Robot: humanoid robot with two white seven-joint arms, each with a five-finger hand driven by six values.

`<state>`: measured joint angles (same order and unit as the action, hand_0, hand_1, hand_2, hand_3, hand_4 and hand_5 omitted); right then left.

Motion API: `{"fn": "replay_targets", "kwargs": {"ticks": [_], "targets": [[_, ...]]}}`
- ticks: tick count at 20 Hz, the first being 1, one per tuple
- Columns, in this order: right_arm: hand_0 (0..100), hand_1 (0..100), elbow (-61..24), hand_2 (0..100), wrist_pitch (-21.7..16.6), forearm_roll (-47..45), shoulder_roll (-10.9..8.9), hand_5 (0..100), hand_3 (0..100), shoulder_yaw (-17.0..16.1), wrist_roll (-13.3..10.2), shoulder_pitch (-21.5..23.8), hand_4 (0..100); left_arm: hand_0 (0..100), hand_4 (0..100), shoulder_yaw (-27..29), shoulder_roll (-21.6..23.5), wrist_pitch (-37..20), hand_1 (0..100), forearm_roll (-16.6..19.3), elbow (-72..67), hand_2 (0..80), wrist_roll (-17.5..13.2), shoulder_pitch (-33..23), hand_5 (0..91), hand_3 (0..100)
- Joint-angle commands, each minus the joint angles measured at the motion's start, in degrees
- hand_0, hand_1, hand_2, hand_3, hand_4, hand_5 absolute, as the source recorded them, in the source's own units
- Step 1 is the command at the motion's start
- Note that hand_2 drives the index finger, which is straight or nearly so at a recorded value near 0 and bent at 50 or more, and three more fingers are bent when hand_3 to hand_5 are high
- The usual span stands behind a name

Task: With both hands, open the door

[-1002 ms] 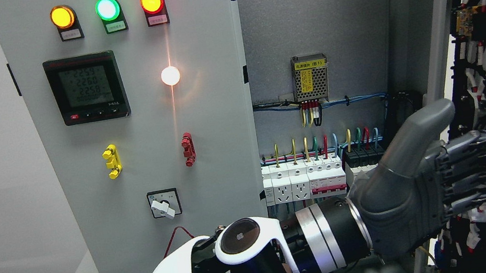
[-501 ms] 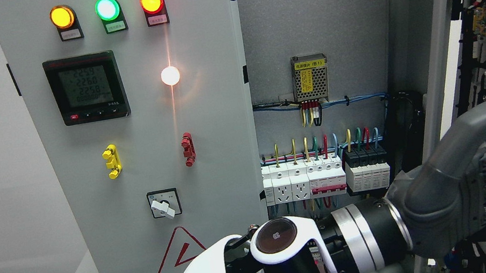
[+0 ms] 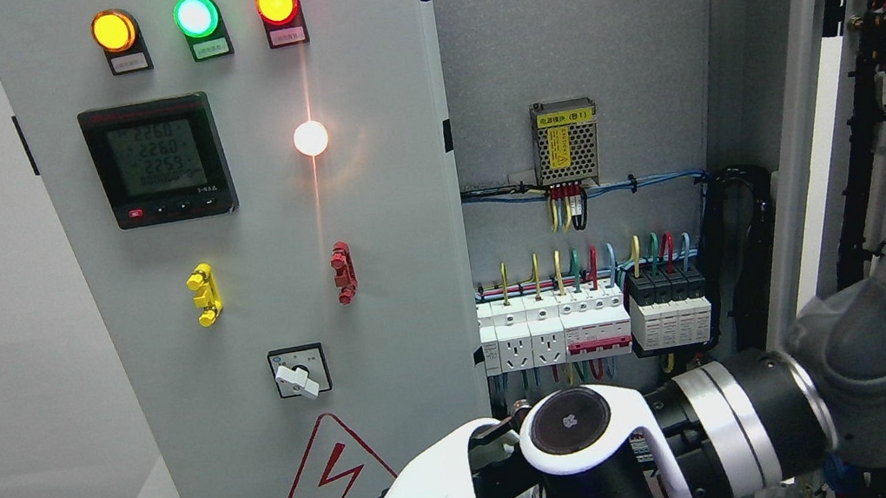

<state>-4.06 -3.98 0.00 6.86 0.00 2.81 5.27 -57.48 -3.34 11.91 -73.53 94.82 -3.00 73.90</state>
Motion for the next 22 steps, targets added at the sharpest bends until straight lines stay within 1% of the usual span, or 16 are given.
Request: {"fn": "replay_targets", "kwargs": {"ticks": [1, 4, 11, 16, 22], "targets": [[19, 0, 0.02, 0, 0.02, 0.53, 0.0, 0, 0, 0.18, 0.0, 0.0, 0, 0, 0, -0.44, -5.18, -0.05, 0, 0.49, -4.46, 0.0, 0.01, 0.54, 0.0, 0], [19, 0, 0.02, 0, 0.02, 0.53, 0.0, 0, 0, 0.18, 0.0, 0.0, 0, 0, 0, -0.44, -6.06, -0.04, 0, 1.55, -6.22, 0.0, 0.01, 0.63, 0.0, 0], [19, 0, 0.02, 0, 0.02, 0.53, 0.0, 0, 0, 0.18, 0.0, 0.0, 0, 0, 0, -0.79, -6.15, -0.13, 0, 1.38, -8.86, 0.0, 0.01, 1.42, 0.0, 0], [19, 0, 0.02, 0, 0.02, 0.53, 0.0, 0, 0, 0.18, 0.0, 0.0, 0, 0, 0, -3.25, -6.42, -1.98, 0, 1.29, -9.21, 0.0, 0.01, 2.47, 0.0, 0], [19, 0, 0.02, 0, 0.02, 0.53, 0.0, 0, 0, 0.18, 0.0, 0.0, 0, 0, 0, -3.25, -6.42, -2.33, 0, 1.2, -9.92, 0.0, 0.01, 3.35, 0.0, 0]]}}
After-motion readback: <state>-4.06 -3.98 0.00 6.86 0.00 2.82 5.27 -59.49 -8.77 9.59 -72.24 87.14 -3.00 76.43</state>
